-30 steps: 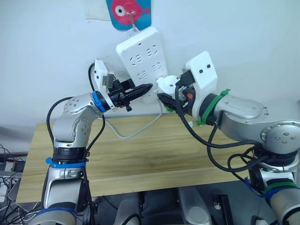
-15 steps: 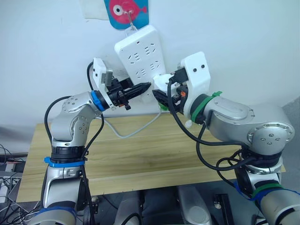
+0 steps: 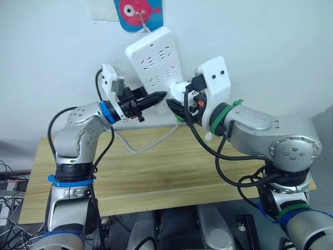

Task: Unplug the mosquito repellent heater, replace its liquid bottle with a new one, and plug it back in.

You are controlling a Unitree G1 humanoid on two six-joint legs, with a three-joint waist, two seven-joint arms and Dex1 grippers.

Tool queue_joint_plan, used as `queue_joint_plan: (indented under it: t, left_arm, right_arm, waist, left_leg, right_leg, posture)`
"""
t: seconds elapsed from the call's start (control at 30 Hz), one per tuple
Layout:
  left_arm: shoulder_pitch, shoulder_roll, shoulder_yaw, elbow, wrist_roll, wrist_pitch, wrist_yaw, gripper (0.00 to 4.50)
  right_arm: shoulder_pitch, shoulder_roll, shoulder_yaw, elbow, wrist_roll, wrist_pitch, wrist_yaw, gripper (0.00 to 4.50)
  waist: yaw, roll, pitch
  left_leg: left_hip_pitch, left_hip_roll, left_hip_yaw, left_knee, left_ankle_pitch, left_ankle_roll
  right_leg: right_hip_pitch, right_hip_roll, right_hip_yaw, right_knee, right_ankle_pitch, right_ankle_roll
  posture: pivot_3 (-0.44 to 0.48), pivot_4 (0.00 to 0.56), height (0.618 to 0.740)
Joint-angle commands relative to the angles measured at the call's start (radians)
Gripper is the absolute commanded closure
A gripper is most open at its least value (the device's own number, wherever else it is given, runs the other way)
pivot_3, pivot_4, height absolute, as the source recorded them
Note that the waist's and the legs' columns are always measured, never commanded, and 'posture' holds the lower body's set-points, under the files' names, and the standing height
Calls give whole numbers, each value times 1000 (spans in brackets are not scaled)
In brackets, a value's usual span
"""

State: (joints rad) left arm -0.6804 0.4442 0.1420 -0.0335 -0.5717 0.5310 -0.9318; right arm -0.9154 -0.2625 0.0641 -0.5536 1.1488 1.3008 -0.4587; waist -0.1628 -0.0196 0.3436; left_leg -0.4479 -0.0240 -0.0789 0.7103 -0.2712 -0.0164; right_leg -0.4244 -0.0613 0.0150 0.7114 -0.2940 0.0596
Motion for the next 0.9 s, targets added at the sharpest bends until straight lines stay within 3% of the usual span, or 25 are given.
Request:
queue_joint_plan:
  t: [0.03, 0.67, 0.9]
  left_arm:
    - [-30, -4, -9, -55, -39, -8, -9, 3186]
    - [0, 43, 13, -16, -24, -49, -59, 3186]
    - [15, 58, 14, -15, -22, -61, -66, 3186]
  right_arm:
    - [-25, 5, -8, -27, -11, -23, 58, 38]
    - [-18, -213, -140, -39, 59, -58, 389, 38]
    - [-26, -291, -195, -13, 174, -67, 473, 38]
  waist:
    - [-1, 0, 0]
    - [-1, 0, 0]
    - [-5, 0, 0]
  left_leg:
    - [0, 0, 0, 0, 0, 0]
    - [-3, 0, 3, -15, 1, -1]
    - [-2, 0, 3, -15, 0, 0]
  right_leg:
    - [0, 0, 0, -1, 0, 0]
    - [0, -3, -1, -16, 0, 0]
    - [0, -4, -1, -21, 0, 0]
  posture:
    - [-314, 372, 740]
    - [-333, 342, 740]
    - [-337, 336, 740]
